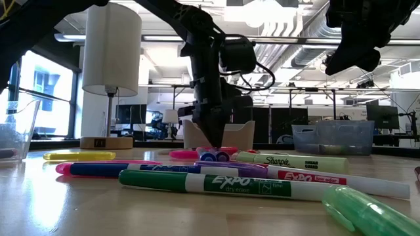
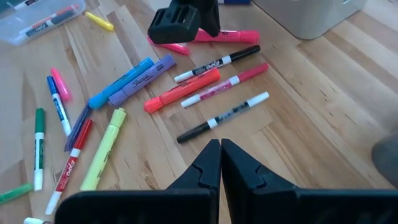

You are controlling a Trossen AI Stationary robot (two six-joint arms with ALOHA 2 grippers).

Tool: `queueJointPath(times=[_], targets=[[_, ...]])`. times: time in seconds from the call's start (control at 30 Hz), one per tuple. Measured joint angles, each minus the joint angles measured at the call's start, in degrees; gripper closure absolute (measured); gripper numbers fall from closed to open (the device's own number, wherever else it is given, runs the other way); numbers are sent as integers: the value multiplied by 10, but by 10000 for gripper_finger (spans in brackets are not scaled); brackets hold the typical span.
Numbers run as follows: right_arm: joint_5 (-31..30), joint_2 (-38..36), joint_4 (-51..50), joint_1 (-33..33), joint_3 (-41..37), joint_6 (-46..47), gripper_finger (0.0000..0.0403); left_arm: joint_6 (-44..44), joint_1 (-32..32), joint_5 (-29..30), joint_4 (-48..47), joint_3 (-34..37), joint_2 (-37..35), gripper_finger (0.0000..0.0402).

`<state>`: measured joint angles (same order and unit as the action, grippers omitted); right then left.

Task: Pick & Place Markers
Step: Put the pink highlighter pen into the black bin

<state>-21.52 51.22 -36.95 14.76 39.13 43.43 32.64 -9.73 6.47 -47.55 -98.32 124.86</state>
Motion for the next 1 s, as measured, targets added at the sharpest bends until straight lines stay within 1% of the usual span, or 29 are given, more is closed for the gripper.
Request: queueJointPath(times=[0.07,0.17,0.23,0.3,0.37,0.43,0.53,0.6,0.67,0.77,0.9,0.97,1.0], targets=[[0,0,0,0,0,-4,401,9,0,5,-1,0,-5,391],[-5,0,0,-1,0,-4,402,13,4,6,-14,3,-39,398],[-22,0,0,-1,0,-4,401,22,10,18,8,0,-67,400],[-44,-1,1,-3,0,10,397,23,23,28,2,2,-103,400],[-50,-10,8,-12,0,18,389,24,38,32,47,0,-130,401],[-44,-29,17,-24,1,8,376,23,52,34,57,2,-159,401],[-37,-63,18,-41,10,-16,351,15,66,60,103,-1,-186,401],[-35,-88,21,-48,16,-31,334,3,69,83,80,1,-200,401],[-34,-107,25,-52,18,-40,319,-2,69,90,80,1,-200,401],[-28,-120,26,-52,18,-50,303,-3,67,79,59,1,-199,401],[-21,-112,26,-52,18,-50,293,-3,67,78,60,0,-171,398],[-20,-104,23,-52,17,-49,293,-3,64,70,41,4,-156,387],[-20,-100,23,-52,17,-48,293,-3,63,64,47,3,-148,379]])
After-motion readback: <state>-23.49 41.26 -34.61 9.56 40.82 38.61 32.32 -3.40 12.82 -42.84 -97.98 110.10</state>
